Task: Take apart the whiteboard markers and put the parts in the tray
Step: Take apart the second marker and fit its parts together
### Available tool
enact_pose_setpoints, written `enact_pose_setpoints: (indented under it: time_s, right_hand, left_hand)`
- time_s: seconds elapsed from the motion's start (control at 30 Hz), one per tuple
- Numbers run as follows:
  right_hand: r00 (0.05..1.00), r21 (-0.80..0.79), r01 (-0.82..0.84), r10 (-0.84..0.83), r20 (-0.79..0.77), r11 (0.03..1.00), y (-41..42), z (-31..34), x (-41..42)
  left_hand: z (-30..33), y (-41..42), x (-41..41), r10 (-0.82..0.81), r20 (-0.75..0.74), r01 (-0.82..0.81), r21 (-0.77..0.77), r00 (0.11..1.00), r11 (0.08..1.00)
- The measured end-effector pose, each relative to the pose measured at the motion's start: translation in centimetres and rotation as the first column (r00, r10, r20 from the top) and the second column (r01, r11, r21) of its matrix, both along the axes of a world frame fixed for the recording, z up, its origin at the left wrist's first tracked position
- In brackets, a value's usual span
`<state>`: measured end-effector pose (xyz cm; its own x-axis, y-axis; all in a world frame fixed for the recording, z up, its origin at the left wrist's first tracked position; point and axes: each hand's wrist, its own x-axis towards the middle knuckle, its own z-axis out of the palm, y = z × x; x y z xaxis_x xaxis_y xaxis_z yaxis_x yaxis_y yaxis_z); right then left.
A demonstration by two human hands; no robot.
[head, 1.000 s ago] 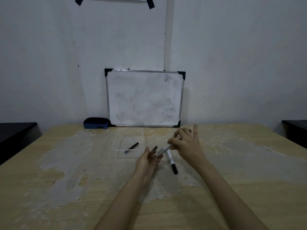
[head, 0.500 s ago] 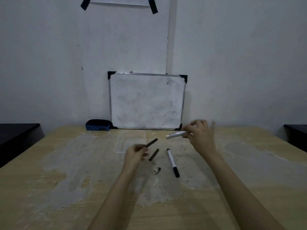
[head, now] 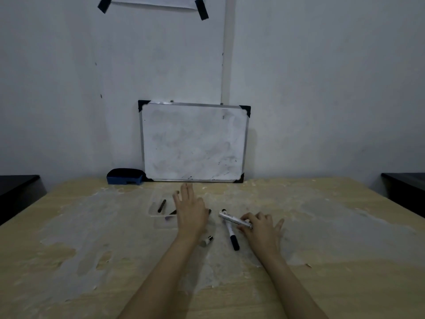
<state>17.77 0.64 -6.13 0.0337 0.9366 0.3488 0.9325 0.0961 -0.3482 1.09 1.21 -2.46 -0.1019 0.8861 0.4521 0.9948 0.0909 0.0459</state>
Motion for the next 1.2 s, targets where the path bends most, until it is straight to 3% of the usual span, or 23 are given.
enact_pose_setpoints:
  time_s: [0.1,0.2,0.3,0.43,0.53,0.77,1.07,1.2]
  right_hand:
    - [1.0,-0.019,-0.009,0.009,0.009,1.0,-0.2,-0.4,0.1]
    - [1.0,-0.024,-0.019,0.019,-0.013,1.0,-0.2,-0.4,0.1]
    - [0.998,-0.003,-0.005,0.005,-0.064,1.0,-0.4,0.0,-0.1]
    - [0.985,0.071,0.067,-0.055,-0.164,0.995,-0.7,0.4,0.0]
    - [0.979,0.106,0.036,-0.014,-0.205,0.994,-0.9,0.4,0.0]
    - [0.985,0.198,-0.041,0.073,-0.158,0.979,-1.1,0.2,-0.3]
    - [0.973,0.262,0.007,0.054,-0.226,0.965,-0.8,-0.1,-0.3]
    - [0.981,0.295,-0.014,0.071,-0.183,0.955,-0.8,-0.2,-0.5]
  left_hand:
    - [-1.1,0.5,0.7,0.057,-0.138,-0.081,-0.173,0.989,0.982]
    - [-1.7,0.7,0.4,0.083,-0.225,-0.135,-0.228,0.971,0.964]
    - [-1.9,0.2,-0.2,0.077,-0.171,-0.102,-0.141,0.982,0.985]
    - [-2.5,-1.3,-1.6,0.097,-0.092,-0.082,0.153,0.991,0.985]
    - [-3.4,-1.7,-2.3,0.045,-0.078,-0.023,0.264,0.996,0.964]
    - [-2.8,-2.5,-1.5,-0.006,-0.165,0.065,0.354,0.986,0.933]
    - [-3.3,-2.0,-2.5,-0.011,-0.129,0.072,0.479,0.992,0.875]
    - [-3.4,-1.9,-2.1,-0.045,-0.18,0.124,0.457,0.983,0.881]
